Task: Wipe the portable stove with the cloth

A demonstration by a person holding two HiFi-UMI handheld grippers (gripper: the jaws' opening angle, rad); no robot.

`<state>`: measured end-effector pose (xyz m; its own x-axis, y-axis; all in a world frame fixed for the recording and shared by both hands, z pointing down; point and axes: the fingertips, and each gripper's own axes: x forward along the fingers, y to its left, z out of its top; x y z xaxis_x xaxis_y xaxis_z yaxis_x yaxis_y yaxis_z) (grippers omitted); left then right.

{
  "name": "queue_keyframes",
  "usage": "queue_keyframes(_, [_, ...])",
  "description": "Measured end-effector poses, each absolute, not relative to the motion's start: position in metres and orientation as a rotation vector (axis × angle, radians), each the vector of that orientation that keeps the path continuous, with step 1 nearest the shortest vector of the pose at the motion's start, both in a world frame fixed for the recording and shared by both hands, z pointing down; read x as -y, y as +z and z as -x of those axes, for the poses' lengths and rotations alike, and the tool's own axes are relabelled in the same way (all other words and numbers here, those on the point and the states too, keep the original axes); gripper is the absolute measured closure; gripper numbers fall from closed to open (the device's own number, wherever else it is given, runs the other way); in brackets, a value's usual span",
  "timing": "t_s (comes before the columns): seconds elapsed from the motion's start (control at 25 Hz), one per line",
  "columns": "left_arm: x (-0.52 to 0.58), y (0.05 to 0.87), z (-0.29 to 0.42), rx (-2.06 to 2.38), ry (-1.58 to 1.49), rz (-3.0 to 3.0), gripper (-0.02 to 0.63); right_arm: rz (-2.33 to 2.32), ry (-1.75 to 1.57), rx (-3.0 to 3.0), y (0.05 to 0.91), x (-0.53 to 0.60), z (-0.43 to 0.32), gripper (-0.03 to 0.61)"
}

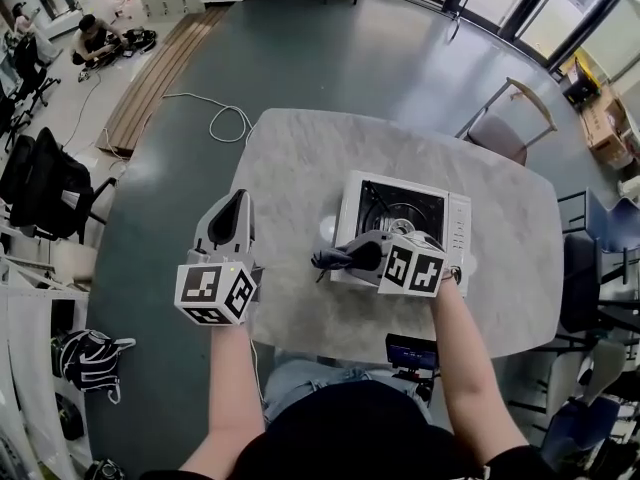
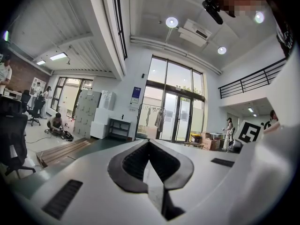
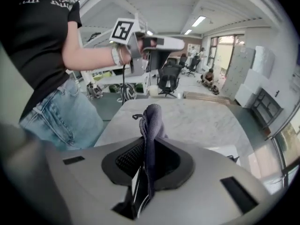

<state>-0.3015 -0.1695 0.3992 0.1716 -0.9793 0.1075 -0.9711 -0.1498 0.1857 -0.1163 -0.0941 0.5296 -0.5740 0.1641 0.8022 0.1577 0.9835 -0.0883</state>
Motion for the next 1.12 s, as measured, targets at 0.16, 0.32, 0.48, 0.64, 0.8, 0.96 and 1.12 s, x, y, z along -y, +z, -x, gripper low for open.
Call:
queue_keyframes(0.16, [0.183,0.394,0.295,1.880,-0.075,-2.259,0.603,-0.111,0.102,2.388,0.481,0.122,0.112,0.512])
queue_keyframes(0.32, [0.191,0.392,0.286,1.852,-0.064,-2.291,0.603,-0.460,0.223,2.433,0.460,0.141,0.083,0.512])
queue_keyframes(0.48, [0.196,0.391,0.280,1.822,-0.042,-2.319,0.603,-0.743,0.463,2.434,0.459,0.144,0.055,0.512])
queue_keyframes(0.64, [0.200,0.395,0.273,1.777,-0.013,-2.348,0.603,-0.973,0.672,2.358,0.477,0.145,0.034,0.512])
queue_keyframes(0.8, [0.205,0.398,0.264,1.713,0.018,-2.393,0.603,-1.169,0.910,2.283,0.494,0.138,0.024,0.512])
queue_keyframes(0.96, [0.209,0.405,0.253,1.629,0.057,-2.444,0.603,-1.381,1.115,2.186,0.510,0.127,0.015,0.512])
queue_keyframes(1.12, [0.214,0.411,0.241,1.547,0.084,-2.486,0.603,-1.530,1.260,2.090,0.522,0.116,0.012,0.511])
